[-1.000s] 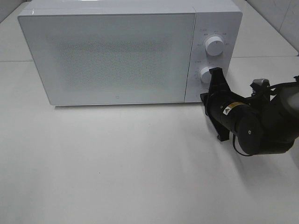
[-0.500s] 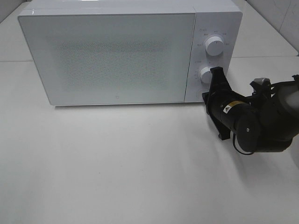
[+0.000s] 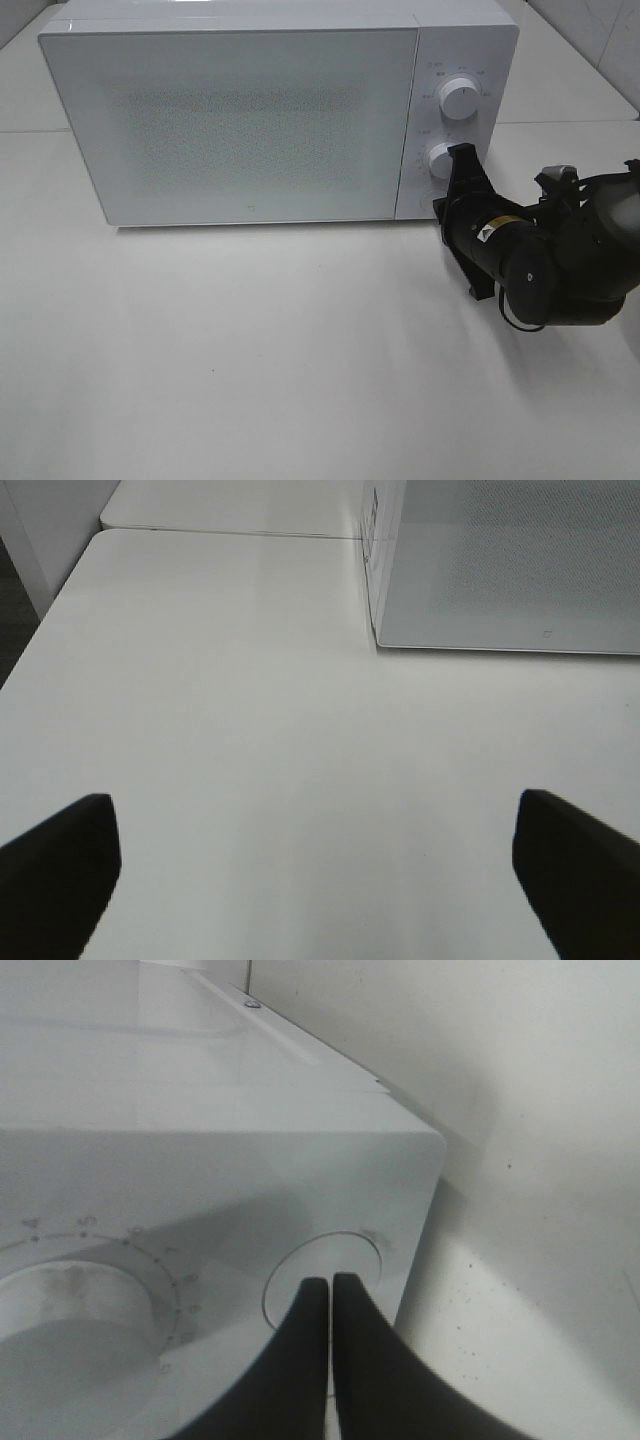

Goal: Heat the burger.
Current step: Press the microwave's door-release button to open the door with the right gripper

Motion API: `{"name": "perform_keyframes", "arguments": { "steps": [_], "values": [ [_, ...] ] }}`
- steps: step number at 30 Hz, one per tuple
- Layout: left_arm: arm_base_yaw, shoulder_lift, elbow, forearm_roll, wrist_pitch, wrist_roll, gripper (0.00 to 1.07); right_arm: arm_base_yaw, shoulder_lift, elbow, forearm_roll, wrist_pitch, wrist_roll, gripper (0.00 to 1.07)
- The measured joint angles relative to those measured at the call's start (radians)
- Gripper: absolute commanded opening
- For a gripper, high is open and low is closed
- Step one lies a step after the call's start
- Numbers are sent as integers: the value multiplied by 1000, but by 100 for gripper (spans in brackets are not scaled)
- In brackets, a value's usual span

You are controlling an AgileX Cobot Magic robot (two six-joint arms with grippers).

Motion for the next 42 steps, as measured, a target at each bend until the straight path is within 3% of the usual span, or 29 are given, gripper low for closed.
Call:
{"name": "perform_keyframes", "arguments": {
  "steps": [42],
  "values": [
    [0,0,0,0,0,0,100,0,42,-49,-8,-33,1,0]
  ]
}}
